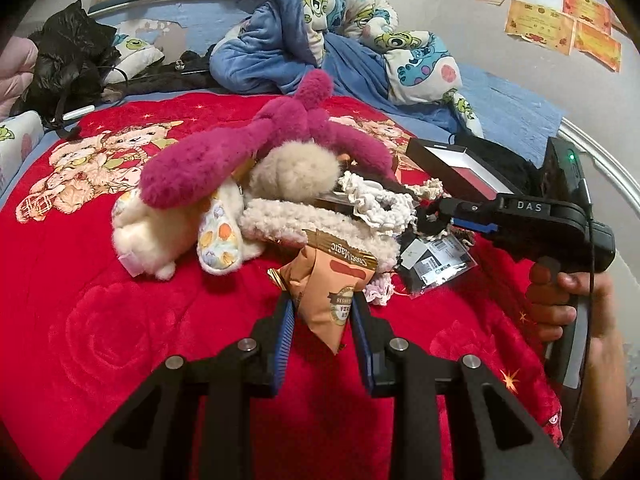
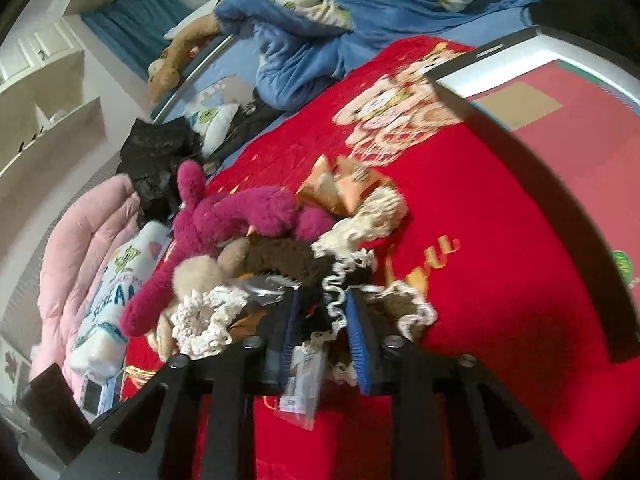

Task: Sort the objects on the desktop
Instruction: 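Lift the snack packet with the left tool while the right tool carries the scrunchie toward the box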

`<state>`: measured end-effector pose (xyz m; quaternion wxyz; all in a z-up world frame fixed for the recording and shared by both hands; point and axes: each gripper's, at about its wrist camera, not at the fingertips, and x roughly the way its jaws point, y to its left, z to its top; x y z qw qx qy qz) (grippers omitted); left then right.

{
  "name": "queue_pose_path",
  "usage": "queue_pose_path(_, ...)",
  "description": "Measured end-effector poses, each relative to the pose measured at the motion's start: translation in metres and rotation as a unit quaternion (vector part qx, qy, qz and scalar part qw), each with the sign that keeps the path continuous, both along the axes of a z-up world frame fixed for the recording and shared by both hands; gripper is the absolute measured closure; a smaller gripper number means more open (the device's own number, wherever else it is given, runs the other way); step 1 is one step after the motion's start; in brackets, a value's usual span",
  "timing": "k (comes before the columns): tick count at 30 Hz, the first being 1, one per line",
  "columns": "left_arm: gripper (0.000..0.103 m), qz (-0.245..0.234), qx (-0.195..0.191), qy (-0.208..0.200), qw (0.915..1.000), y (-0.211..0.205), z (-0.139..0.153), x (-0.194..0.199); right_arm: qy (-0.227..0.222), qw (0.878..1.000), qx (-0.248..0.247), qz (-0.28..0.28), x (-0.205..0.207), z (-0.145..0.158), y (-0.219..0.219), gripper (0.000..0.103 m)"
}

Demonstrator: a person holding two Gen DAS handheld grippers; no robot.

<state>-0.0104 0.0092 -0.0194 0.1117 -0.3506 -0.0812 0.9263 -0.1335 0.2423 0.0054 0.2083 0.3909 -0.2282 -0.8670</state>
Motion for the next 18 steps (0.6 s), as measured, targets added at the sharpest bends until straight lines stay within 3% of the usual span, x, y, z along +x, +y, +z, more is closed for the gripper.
queue_pose_path(3, 0.074, 0.002, 0.004, 0.001, 1.0000, -0.002, 0.001, 0.002, 0.004, 1.000, 0.015, 0.013, -0.001, -0.001, -0.009, 0.092)
queue_pose_path(9, 0.074, 0.006, 0.006, 0.010, 0.9999, -0.005, 0.005, 0.005, -0.006, 1.000, 0.010, 0.006, -0.003, -0.009, -0.010, 0.094)
queue_pose_path(18, 0.074, -0.004, 0.013, 0.021, 0.9997, 0.000, 0.013, 0.015, 0.052, 0.999, 0.000, 0.004, 0.016, 0.017, -0.010, 0.094)
